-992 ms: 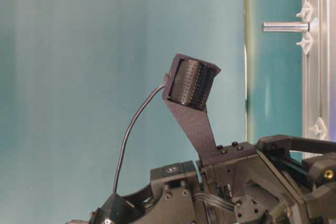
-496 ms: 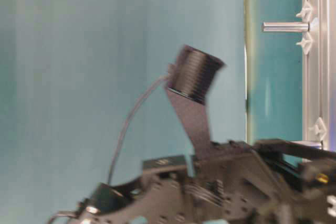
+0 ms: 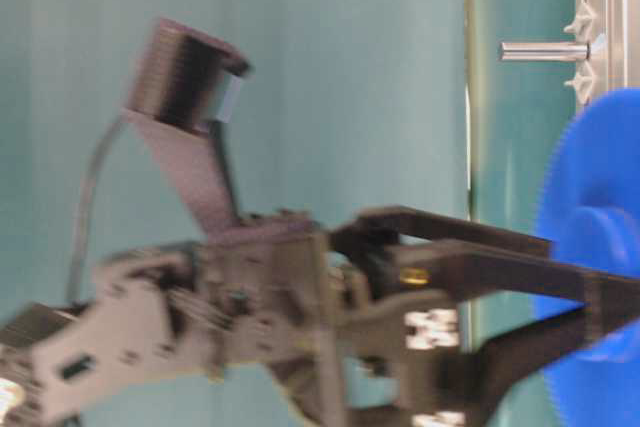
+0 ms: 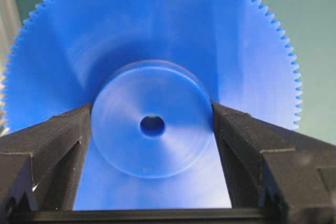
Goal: Insert the large gear onto the shaft.
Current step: 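Lift the gear and carry it with the left gripper toward the right shaft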
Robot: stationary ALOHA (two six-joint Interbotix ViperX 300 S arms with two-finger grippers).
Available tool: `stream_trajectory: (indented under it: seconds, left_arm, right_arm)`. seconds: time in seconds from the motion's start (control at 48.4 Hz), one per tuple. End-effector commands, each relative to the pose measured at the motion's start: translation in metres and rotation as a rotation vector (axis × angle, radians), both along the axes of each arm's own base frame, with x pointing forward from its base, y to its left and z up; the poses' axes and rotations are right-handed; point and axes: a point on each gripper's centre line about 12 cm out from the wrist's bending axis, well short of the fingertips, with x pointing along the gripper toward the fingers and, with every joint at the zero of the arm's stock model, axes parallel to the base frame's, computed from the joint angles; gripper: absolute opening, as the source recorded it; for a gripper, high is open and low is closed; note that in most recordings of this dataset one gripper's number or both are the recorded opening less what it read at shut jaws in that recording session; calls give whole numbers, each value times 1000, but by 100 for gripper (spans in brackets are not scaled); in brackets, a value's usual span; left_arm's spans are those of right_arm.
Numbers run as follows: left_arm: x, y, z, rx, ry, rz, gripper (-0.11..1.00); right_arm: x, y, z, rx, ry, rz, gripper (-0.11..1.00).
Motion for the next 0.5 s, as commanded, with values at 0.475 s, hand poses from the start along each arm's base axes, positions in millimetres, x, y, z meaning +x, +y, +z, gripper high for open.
stream_trajectory:
  seconds: [0.475]
  left_arm:
    - [26, 53, 78, 28, -192, 18, 76]
  right_arm:
    - [-1, -1, 3, 19, -19, -15, 7]
